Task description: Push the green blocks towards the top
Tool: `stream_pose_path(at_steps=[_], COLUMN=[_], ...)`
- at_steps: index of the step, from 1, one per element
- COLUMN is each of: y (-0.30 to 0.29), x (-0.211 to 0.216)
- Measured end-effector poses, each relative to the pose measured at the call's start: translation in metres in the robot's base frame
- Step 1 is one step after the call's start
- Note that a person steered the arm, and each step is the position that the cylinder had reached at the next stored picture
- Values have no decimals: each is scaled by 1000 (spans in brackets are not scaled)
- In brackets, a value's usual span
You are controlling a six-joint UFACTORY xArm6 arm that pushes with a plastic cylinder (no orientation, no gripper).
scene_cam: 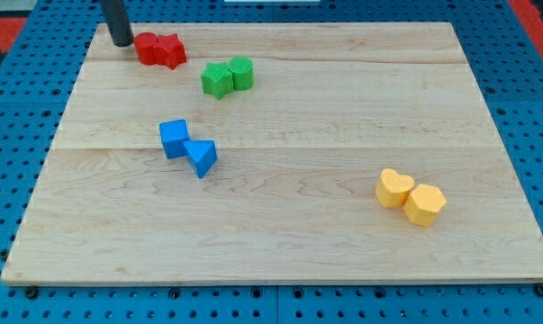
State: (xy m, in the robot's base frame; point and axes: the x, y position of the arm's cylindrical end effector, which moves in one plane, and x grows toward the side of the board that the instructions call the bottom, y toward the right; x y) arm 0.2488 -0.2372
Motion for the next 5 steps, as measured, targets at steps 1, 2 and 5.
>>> stream_pose_path(at_steps=[1,2,5], y=[11,99,223], x=[85,104,70])
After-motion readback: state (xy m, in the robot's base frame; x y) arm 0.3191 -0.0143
